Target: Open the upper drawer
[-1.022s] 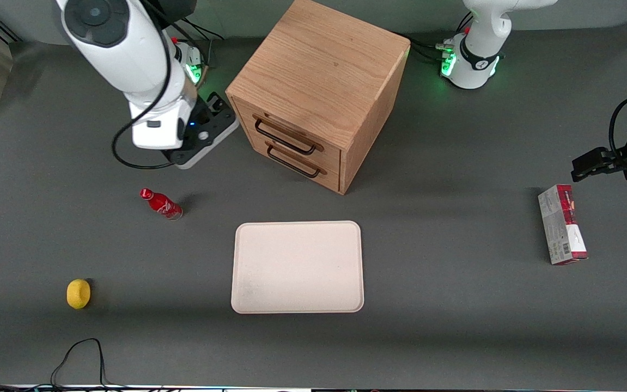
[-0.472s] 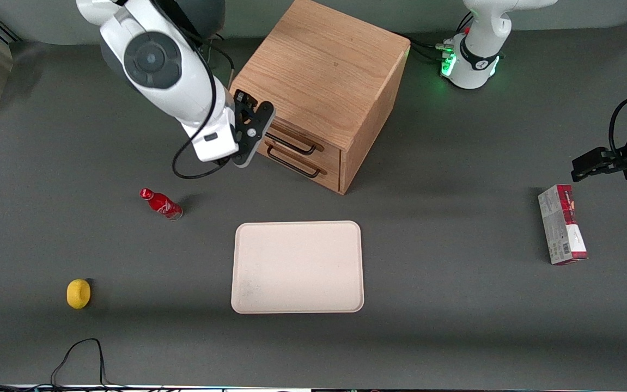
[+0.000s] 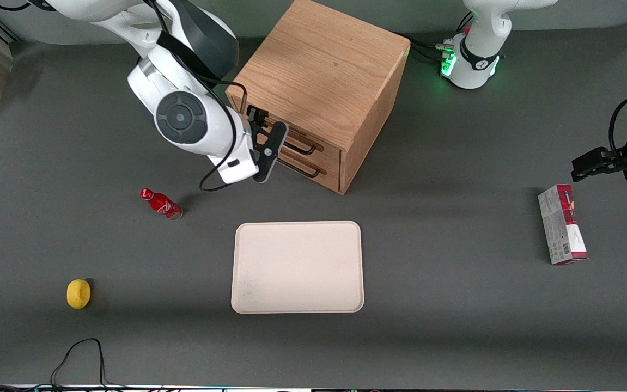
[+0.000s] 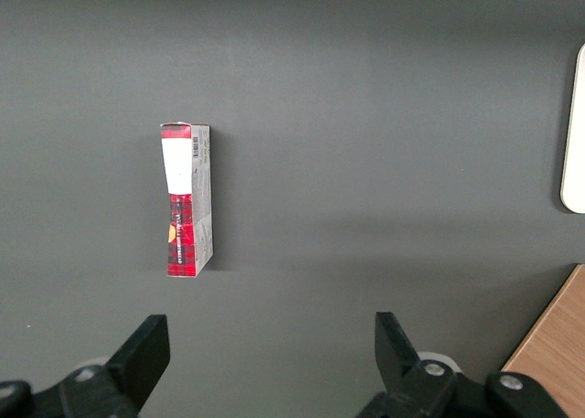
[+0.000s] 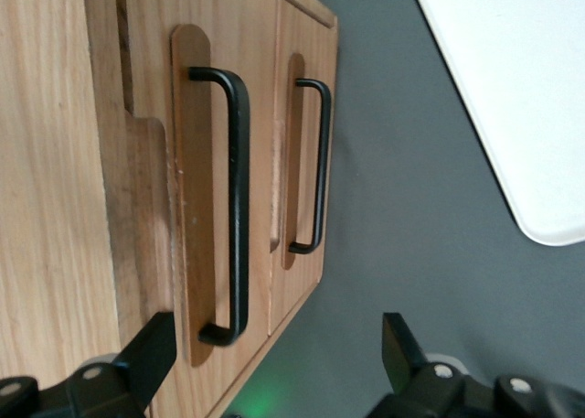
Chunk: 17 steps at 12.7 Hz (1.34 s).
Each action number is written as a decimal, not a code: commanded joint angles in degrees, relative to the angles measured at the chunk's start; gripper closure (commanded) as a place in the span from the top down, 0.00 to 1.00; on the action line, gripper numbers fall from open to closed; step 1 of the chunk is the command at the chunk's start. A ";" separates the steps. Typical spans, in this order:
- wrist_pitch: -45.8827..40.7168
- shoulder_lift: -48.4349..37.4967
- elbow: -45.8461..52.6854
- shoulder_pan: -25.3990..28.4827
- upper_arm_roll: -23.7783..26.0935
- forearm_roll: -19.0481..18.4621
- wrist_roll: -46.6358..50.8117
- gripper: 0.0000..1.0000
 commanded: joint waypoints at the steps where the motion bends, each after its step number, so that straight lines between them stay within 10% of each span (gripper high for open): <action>1: -0.44 1.76 1.72 0.96 0.01 1.23 -0.65 1.00; 17: 12.48 3.34 -6.98 1.23 -0.08 -2.80 -0.56 1.00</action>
